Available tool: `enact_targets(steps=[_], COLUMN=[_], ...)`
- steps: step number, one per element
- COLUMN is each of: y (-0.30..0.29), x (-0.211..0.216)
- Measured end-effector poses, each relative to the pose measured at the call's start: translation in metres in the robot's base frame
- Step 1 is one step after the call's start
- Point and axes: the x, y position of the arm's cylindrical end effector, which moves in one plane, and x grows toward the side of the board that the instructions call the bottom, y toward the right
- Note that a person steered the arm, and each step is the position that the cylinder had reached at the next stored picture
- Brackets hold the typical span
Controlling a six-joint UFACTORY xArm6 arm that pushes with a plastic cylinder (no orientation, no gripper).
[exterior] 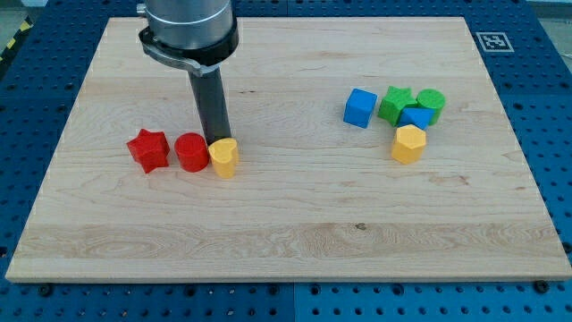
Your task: Push the heart closer to the group of blocks
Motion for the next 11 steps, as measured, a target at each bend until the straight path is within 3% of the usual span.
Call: enact_targets(steps=[8,11], y=[0.004,0.01], x=[0.033,0.068])
